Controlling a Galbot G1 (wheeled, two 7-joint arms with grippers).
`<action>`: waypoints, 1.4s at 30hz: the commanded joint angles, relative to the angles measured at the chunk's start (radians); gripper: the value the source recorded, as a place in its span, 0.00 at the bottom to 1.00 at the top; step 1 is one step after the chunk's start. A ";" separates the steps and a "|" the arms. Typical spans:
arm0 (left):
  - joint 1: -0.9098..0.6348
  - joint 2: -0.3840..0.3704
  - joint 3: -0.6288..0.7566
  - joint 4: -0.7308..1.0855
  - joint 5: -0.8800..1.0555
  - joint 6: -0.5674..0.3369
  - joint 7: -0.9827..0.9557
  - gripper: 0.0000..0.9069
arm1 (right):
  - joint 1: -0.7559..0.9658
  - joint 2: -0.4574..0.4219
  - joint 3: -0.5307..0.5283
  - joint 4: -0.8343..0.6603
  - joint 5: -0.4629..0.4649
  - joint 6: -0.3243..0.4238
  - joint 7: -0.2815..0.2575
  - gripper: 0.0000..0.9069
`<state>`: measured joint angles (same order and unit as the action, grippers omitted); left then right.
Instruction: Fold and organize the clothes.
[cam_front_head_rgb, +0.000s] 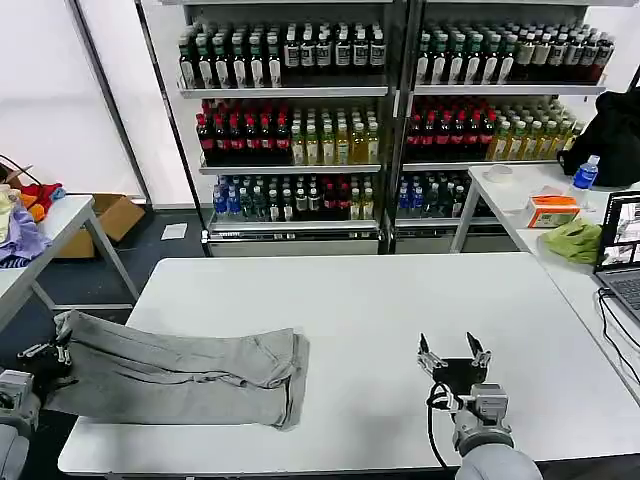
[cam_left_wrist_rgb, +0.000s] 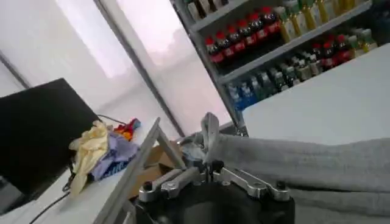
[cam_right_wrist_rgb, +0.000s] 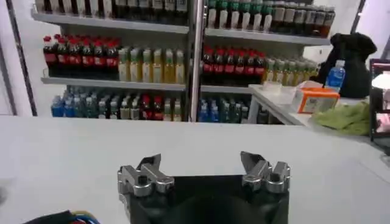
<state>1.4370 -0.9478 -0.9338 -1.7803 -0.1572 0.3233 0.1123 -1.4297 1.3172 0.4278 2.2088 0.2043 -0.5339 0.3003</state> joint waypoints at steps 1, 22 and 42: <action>0.007 -0.123 0.123 -0.126 0.024 0.014 -0.001 0.00 | -0.026 0.009 0.002 0.021 -0.015 0.001 0.000 1.00; -0.075 -0.302 0.575 -0.227 0.003 0.108 -0.065 0.00 | -0.115 0.027 0.024 0.107 -0.087 0.007 -0.003 1.00; -0.104 -0.355 0.658 -0.202 0.021 0.147 -0.063 0.01 | -0.154 0.044 0.021 0.108 -0.110 0.028 -0.003 1.00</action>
<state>1.3456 -1.2728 -0.3305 -2.0088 -0.1461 0.4593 0.0411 -1.5737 1.3602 0.4484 2.3152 0.0993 -0.5082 0.2975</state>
